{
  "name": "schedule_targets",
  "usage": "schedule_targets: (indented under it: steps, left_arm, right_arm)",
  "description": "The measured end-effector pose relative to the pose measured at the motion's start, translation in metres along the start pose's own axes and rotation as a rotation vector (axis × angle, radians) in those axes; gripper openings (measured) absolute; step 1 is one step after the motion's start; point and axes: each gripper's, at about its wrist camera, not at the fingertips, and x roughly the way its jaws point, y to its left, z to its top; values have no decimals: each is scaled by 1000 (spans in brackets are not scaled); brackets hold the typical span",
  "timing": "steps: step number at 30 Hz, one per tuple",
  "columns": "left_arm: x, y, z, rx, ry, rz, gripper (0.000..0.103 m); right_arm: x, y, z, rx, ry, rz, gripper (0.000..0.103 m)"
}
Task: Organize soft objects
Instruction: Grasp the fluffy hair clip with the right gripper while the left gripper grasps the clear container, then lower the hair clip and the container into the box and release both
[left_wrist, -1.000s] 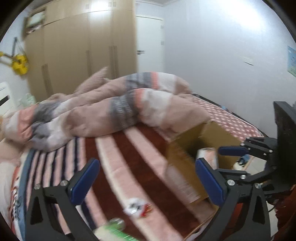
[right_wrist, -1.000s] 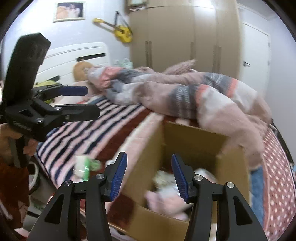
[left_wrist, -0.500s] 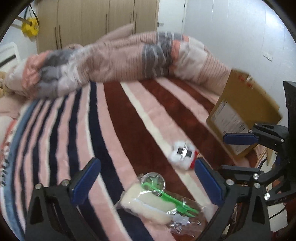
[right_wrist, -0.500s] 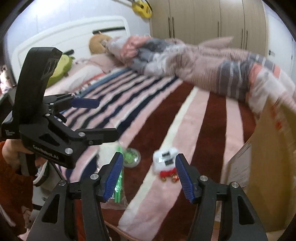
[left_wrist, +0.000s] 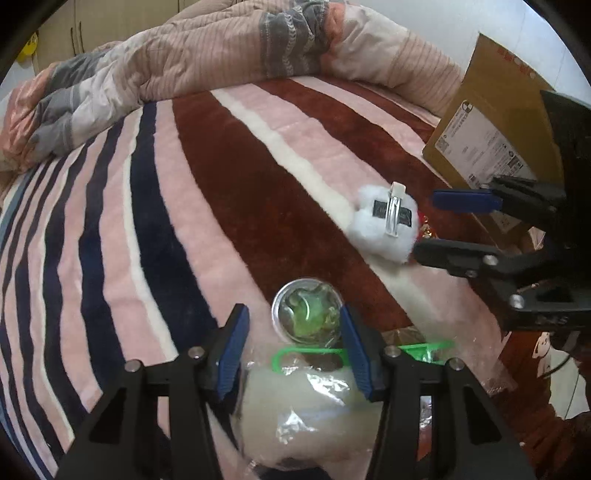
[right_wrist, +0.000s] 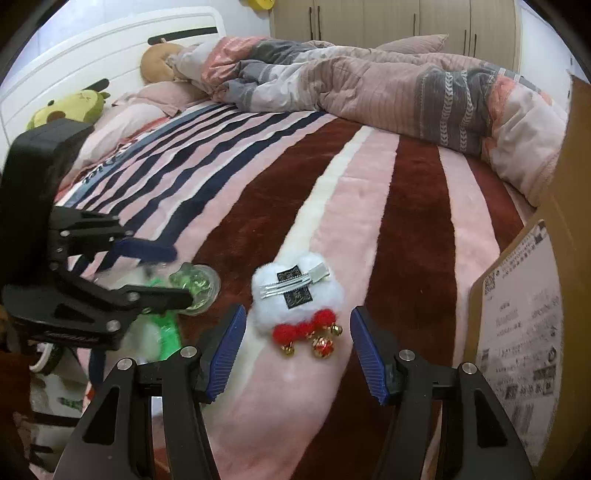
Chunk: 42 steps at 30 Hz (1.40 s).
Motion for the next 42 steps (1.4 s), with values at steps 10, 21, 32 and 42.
schedule_targets:
  steps: [10, 21, 32, 42]
  left_arm:
    - [17, -12, 5, 3, 21, 18, 43]
    - [-11, -3, 16, -28, -53, 33, 39]
    - [-99, -32, 56, 11, -225, 75, 39]
    - [-153, -122, 117, 128, -363, -39, 40]
  right_arm:
    - [33, -3, 4, -13, 36, -3, 53]
    - [13, -2, 10, -11, -34, 0, 39]
    - [-115, 5, 39, -39, -250, 49, 39]
    - [-203, -77, 26, 42, -332, -113, 39]
